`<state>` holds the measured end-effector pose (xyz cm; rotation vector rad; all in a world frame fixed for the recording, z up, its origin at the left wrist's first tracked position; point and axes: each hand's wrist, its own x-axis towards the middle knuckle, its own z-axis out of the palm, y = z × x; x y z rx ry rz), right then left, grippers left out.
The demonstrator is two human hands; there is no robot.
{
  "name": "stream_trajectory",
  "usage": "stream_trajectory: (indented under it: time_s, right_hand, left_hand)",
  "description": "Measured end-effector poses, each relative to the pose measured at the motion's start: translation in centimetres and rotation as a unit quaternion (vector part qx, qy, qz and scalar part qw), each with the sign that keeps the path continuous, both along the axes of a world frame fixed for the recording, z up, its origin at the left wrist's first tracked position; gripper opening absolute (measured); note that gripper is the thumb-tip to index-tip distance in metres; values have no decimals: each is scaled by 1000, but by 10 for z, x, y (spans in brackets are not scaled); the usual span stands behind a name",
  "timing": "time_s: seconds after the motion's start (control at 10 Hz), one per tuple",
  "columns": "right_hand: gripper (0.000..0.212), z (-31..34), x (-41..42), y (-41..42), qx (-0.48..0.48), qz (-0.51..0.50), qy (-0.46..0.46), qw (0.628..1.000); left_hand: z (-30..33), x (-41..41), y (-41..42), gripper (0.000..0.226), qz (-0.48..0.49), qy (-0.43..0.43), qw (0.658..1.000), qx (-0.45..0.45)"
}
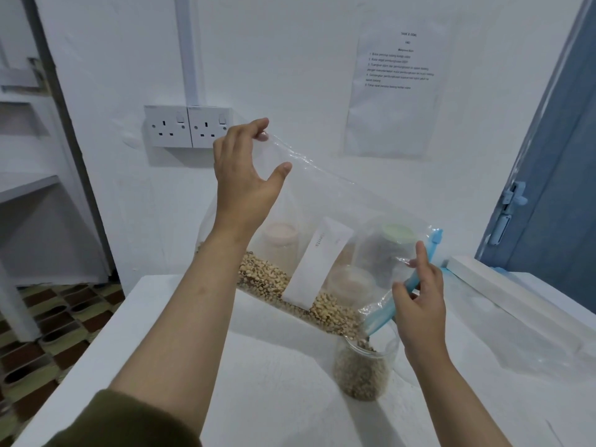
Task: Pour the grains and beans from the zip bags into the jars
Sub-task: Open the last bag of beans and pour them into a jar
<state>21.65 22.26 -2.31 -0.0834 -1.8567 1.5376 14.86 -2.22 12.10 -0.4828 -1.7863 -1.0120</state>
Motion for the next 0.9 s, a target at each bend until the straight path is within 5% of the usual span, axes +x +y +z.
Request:
stream_trajectory:
  time_s: [0.9]
  right_hand:
    - [72, -2, 3, 2, 6, 8, -12, 1000]
  left_hand:
    - [4, 2, 5, 57, -14, 3, 1000, -1]
